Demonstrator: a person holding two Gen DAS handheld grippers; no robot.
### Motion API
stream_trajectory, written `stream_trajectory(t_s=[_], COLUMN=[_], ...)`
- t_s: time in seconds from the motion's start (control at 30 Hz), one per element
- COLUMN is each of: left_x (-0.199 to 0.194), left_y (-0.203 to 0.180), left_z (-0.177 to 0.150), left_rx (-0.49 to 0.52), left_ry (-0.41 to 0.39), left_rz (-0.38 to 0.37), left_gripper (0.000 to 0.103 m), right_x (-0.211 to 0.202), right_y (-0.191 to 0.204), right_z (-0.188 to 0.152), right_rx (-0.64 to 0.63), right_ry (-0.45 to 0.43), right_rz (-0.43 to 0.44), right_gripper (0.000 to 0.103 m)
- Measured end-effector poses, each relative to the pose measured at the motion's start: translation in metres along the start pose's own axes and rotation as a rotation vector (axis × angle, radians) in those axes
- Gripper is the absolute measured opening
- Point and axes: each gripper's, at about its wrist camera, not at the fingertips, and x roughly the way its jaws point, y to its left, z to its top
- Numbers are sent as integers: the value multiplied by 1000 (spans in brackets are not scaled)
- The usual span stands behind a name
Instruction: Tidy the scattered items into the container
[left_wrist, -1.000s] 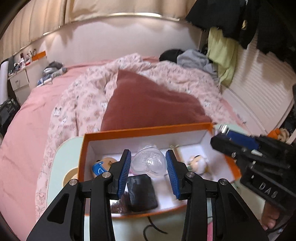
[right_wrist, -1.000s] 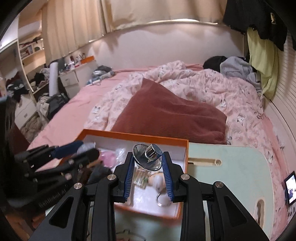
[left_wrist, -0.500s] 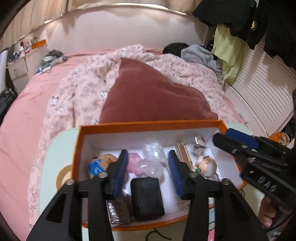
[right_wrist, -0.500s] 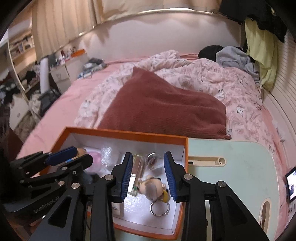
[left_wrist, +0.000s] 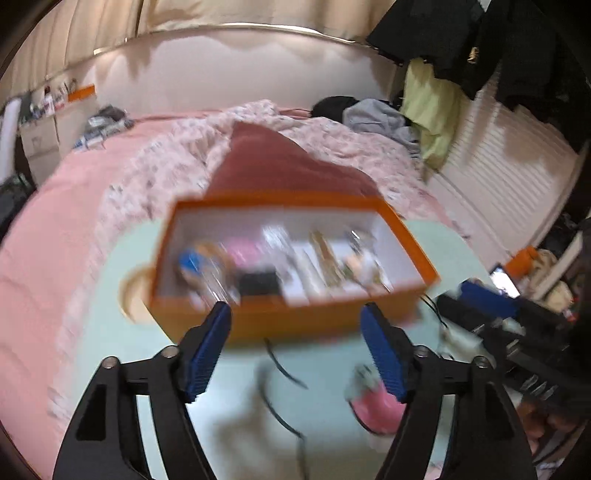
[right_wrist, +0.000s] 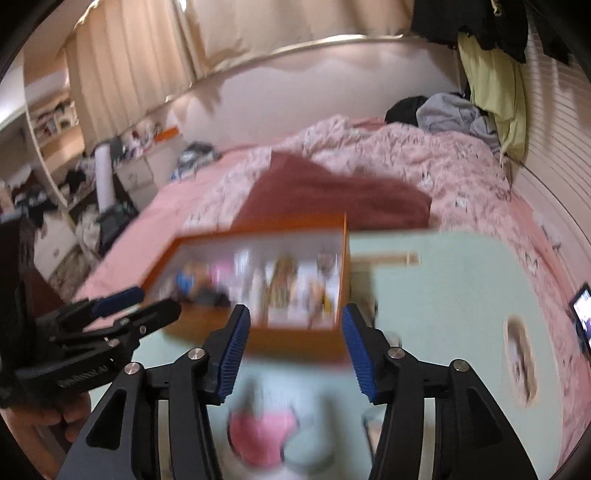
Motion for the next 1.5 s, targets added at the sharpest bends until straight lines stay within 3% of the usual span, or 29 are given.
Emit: stream_trajectory(t_s=[0.13, 0.3, 0.43, 0.53, 0.57, 0.67, 0.77, 0.9, 0.97, 1.07, 1.5], left_x=[5, 18, 27, 30, 32, 36, 37, 38, 40, 39, 39], left_y=[-11, -13, -1, 0, -3, -2, -1, -2, 3, 8, 8], left_z=[-27, -44, -51, -54, -55, -59, -58, -57, -56, -56, -57], left_rx=[19, 33, -2, 4, 20, 30, 27, 23, -6, -24, -25], left_ry=[-10, 33, 68, 67, 68, 69, 70, 73, 87, 88, 88], left_rz=[65, 123, 149, 166, 174, 211, 211, 219, 244, 258, 259], left_gripper=[73, 73, 73, 74, 78, 88, 89, 94, 103, 103, 103], right_x=[10, 24, 31, 32, 33, 37, 37, 37, 38, 40, 41], right_y=[4, -8, -16, -12, -9, -3, -7, -9, -11, -12, -9], right_z=[-37, -48, -55, -60, -61, -64, -64, -65, -65, -66, -66], right_rx=[-37, -11, 19, 0, -17, -53, -42, -35, -24, -22, -31], right_ry=[55, 127, 163, 166, 171, 178, 185, 187, 191, 204, 205], right_rz=[-58, -148, -165, -179, -190, -228, -246, -251, -257, -257, -253], right_gripper=[52, 54, 55, 62, 68, 74, 83, 85, 91, 103, 103])
